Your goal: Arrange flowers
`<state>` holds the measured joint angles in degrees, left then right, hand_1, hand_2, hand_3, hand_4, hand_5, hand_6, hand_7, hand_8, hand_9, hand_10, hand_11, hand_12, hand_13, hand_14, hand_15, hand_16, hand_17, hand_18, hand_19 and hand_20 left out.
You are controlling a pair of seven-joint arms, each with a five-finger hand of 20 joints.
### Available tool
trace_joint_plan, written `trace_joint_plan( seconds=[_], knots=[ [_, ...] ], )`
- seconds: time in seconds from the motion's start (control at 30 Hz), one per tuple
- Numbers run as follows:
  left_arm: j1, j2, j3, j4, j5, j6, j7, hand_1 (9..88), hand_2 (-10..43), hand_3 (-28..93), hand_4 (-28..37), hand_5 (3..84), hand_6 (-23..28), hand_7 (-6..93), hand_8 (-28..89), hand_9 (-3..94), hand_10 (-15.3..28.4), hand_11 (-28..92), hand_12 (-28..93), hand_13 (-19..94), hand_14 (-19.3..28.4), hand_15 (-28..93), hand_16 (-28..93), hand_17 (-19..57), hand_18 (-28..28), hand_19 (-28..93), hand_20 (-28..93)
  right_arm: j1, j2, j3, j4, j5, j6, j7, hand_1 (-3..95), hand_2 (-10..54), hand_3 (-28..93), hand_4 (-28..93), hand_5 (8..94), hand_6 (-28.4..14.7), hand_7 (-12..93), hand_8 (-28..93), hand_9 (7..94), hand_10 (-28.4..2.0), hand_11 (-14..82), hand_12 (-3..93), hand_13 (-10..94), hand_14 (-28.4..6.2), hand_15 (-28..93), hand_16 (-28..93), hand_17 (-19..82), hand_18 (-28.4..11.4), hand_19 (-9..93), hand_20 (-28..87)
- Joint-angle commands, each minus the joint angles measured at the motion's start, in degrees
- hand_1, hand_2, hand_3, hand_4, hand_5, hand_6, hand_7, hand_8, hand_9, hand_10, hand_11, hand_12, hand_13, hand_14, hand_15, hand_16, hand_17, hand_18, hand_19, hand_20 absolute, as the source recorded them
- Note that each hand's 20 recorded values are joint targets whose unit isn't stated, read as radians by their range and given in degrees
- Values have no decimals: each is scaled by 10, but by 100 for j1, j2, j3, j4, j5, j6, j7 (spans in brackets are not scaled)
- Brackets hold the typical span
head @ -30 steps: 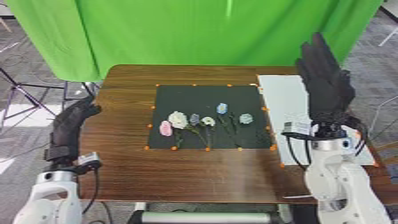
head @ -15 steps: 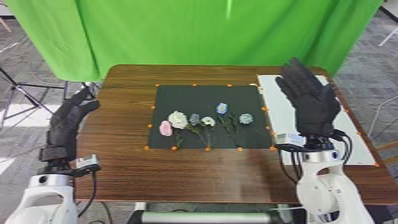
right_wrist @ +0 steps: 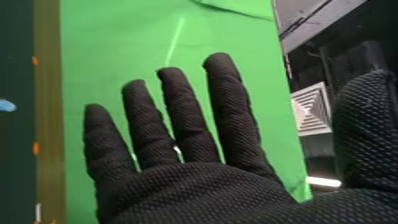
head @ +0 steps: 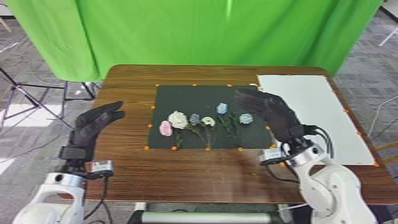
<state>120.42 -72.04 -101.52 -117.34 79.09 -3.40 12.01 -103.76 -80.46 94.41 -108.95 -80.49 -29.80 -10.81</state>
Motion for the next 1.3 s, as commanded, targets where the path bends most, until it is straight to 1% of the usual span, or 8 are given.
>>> trace_joint_plan(
  seconds=[0.03,0.33,0.53,0.63,0.83,1.03,1.1,1.3],
  knots=[
    [-175,-50,159,94,-125,22,86,221,47,633,-273,461,38,121,-75,511,146,192,98,391,177,116,-11,75,144,164,177,50,23,-78,28,210,158,-142,63,49,679,-164,503,-10,60,-69,453,-149,54,102,314,-153,94,93,146,-158,20,238],
    [-104,-90,130,70,-284,133,75,227,44,633,-265,466,37,130,-78,512,146,199,103,388,179,126,-5,57,137,123,154,39,10,-90,13,-67,-91,-95,64,49,682,-163,503,-11,61,-68,459,-150,55,110,321,-161,102,101,149,-160,18,243],
    [-61,-99,78,34,-134,47,76,230,43,634,-262,466,36,132,-78,512,145,202,106,386,180,129,-2,51,137,120,153,-1,-5,-105,5,36,-45,-107,68,47,683,-163,506,-11,63,-67,462,-151,57,118,332,-166,110,114,149,-162,21,246],
    [-2,-105,83,33,-320,138,24,232,43,631,-260,467,36,132,-78,511,145,204,108,386,180,130,-1,50,137,119,152,-51,-32,-94,-13,-48,-106,-56,68,47,685,-163,507,-11,64,-68,464,-152,57,121,336,-166,110,120,150,-163,22,247],
    [-13,-119,118,39,-191,52,19,233,42,632,-256,467,37,133,-78,511,144,207,111,385,180,132,0,50,135,116,151,-115,-40,-78,-23,40,-9,-69,70,44,687,-164,508,-11,65,-68,468,-152,58,126,339,-166,109,128,149,-164,26,247],
    [-18,-134,279,56,-314,520,192,238,41,635,-253,472,37,136,-77,515,144,212,113,392,182,140,1,50,136,116,152,-67,-15,-115,1,56,10,-83,74,40,688,-163,508,-11,64,-68,469,-152,58,129,344,-166,110,133,151,-164,28,247],
    [-6,-158,277,-2,-280,530,-9,242,42,634,-252,475,38,139,-78,518,145,217,114,394,183,147,2,50,135,115,152,-137,-38,-99,-40,98,56,-2,75,37,690,-163,508,-11,64,-68,470,-152,59,130,345,-167,111,135,151,-165,28,247],
    [128,-212,224,-62,-304,554,-24,254,50,635,-249,481,38,147,-79,532,148,242,120,392,185,166,1,40,140,129,155,-160,-26,-148,-26,196,112,109,78,35,690,-164,509,-11,66,-68,475,-153,60,134,350,-170,113,142,153,-165,30,250]
  ],
)
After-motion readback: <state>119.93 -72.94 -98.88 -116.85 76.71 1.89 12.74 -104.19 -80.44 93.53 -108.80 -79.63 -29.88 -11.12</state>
